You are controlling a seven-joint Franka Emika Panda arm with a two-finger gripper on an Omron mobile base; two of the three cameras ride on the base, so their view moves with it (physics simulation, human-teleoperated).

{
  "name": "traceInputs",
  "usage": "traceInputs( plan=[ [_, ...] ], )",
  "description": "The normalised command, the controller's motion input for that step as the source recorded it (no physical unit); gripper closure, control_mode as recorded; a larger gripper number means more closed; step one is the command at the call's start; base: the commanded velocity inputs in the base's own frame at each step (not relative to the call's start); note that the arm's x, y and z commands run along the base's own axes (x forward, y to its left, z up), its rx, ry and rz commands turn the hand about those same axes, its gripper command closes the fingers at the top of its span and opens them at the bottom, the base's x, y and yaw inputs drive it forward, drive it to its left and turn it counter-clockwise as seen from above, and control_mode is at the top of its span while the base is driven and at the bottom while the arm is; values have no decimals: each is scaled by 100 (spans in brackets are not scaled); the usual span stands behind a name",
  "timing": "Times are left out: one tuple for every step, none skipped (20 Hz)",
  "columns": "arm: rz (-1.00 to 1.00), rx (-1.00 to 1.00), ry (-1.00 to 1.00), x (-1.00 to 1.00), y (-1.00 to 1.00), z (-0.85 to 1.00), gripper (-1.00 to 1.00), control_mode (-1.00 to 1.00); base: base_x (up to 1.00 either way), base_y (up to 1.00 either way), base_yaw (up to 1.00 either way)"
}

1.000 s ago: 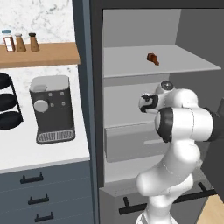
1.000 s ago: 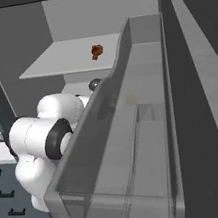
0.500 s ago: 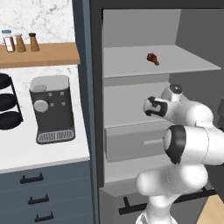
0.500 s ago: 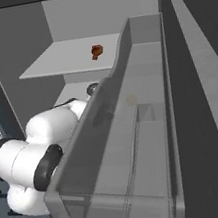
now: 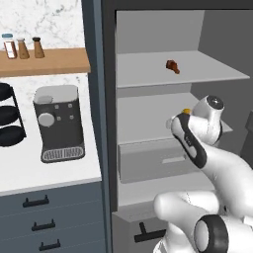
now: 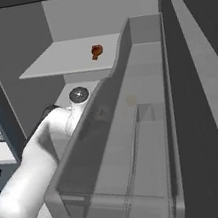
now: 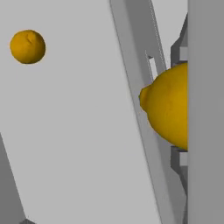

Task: Place one lemon and one chicken drumstick in each tupperware on the nearby counter, to pack two identical lunches.

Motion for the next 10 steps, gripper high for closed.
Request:
traceInputs(
  plan=[
    [3, -9, 0, -100, 24, 100, 100, -100, 0, 0, 0],
    [2, -7, 0, -100, 19, 99, 100, -100, 0, 0, 0],
    [2, -5, 0, -100, 14, 94, 100, -100, 0, 0, 0],
    [2, -4, 3, -100, 14, 95, 100, -100, 0, 0, 0],
    [3, -4, 1, -96, 19, 98, 100, -100, 0, 0, 0],
    [6, -6, 0, -93, 30, 100, 100, -100, 0, 0, 0],
    [5, -5, 0, -85, 31, 100, 100, -100, 0, 0, 0],
    [5, -5, 0, -81, 29, 100, 100, -100, 0, 0, 0],
    [6, -5, 0, -91, 29, 92, 100, -100, 0, 0, 0],
    [5, -5, 0, -100, 27, 66, 100, -100, 0, 0, 0]
  ],
)
